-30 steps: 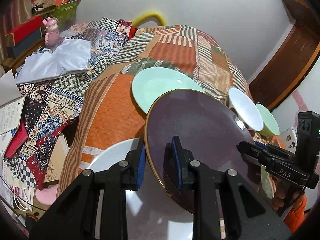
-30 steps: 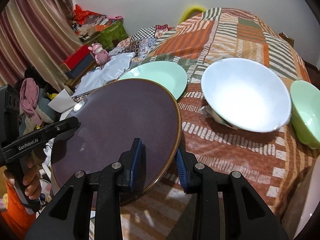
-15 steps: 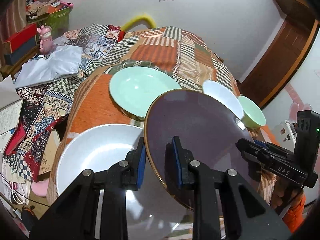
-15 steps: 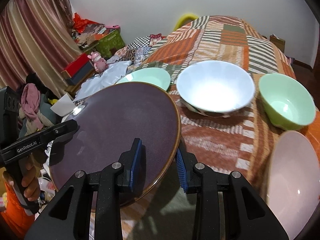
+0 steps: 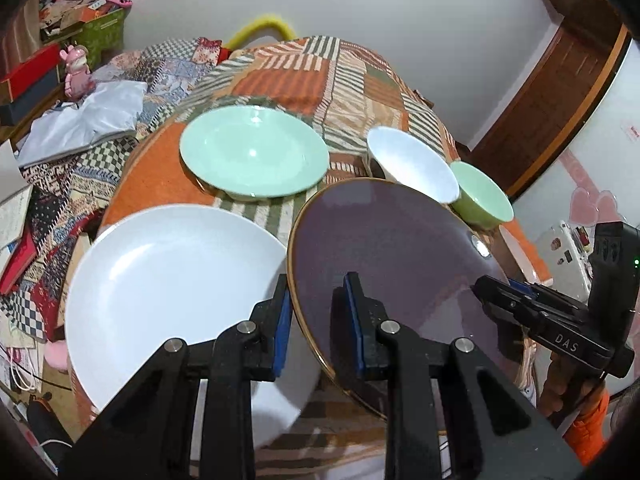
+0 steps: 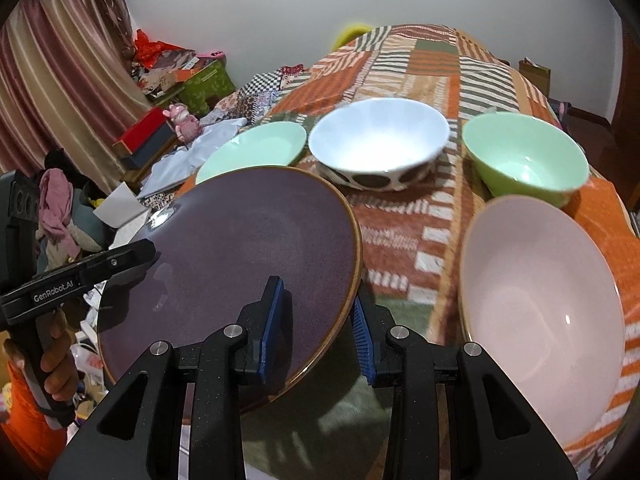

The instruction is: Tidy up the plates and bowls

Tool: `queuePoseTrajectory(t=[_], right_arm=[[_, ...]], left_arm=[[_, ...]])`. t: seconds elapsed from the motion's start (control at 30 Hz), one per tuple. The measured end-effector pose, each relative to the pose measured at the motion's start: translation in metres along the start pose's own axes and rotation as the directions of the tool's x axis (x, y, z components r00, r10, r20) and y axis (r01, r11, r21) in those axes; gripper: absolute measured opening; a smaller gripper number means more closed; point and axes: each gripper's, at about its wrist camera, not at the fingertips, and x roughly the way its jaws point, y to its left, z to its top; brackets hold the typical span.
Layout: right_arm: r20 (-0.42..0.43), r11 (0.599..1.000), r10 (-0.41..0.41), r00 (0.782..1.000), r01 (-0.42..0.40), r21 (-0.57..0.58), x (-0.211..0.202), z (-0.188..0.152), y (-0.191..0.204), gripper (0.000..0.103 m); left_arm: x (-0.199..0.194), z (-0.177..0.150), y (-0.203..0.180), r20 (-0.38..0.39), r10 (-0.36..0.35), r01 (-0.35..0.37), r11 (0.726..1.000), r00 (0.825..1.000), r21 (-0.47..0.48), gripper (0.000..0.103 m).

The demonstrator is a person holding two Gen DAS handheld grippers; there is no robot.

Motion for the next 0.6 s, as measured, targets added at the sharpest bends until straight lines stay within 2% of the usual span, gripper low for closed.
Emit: queuePoseTrajectory(t=[0.2, 0.6], right_arm=[[-0.001, 1.000, -0.026, 1.000, 0.026, 0.000, -0.004, -0.012, -0.002, 0.030], [-0.018, 0.995, -0.061, 0.998, 0.062, 0.073, 0.000, -0.026, -0.018, 0.030]], left_arm=[[0.008, -0.011, -0.002, -0.028, -0.006, 0.006, 1.000, 1.000, -0.005, 0.024], [0.027, -0.021, -0.009, -0.070, -0.012, 0.014, 1.000, 0.998, 0.021, 0.024]])
